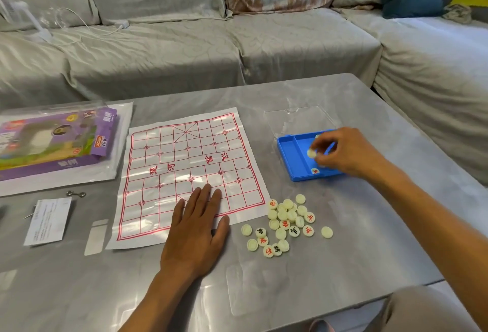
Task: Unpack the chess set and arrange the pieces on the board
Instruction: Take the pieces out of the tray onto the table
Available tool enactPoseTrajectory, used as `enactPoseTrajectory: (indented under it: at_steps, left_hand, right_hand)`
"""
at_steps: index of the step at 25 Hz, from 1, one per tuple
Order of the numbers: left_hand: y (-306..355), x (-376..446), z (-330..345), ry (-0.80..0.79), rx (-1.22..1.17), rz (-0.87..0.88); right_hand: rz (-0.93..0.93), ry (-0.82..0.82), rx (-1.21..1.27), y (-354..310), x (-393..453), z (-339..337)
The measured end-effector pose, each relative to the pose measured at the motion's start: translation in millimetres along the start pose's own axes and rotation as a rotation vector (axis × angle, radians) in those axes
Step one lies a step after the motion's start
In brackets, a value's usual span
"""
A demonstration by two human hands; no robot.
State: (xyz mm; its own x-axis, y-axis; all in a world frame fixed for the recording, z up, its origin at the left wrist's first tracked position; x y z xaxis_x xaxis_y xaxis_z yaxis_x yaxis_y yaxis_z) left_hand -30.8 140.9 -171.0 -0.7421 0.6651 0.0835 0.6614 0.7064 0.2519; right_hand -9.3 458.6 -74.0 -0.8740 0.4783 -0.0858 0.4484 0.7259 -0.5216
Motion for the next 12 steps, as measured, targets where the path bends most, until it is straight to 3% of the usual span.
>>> enactPoseTrajectory:
  at_steps: [3,5,8,10,12]
  left_hand:
    - [-0.6,0.1,-1.0,0.001,0.013,0.009]
    - [-0.9,-0.6,-0.3,0.003,0.013,0.01]
    - [1.3,-0.6,-2.0,0.014,-0.005,0.003]
    - [1.0,-0.9,-1.8,-0.011,0.016,-0.007]
    - [2.5,0.2,-2.6,-0.021,0.028,-0.012]
  right_hand:
    - [-0.055,-0.318,-0.203,0.6,-60.3,39.9]
    - [-0.042,-0.379,-0.206,4.0,-70.5,52.5]
    - [0.01,-0.184,0.008,6.0,-37.0,27.1]
    - [0.012,-0.013,-0.201,12.9,-7.0,13.1]
    - [0.032,-0.009,-0.403,23.5,16.3,15.5]
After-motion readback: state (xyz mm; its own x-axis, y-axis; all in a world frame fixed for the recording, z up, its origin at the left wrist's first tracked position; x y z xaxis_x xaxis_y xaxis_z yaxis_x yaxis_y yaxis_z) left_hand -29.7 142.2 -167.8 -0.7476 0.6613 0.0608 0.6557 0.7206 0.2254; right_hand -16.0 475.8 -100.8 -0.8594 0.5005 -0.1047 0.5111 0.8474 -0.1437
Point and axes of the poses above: each hand's wrist, its own x-axis towards the middle knuckle, its own z-axis out of the palm, y = z × x, the point moved 7 cm from there along x, towards the middle knuckle, and after that the axes turned 12 degrees about z, right-handed, at the moved point
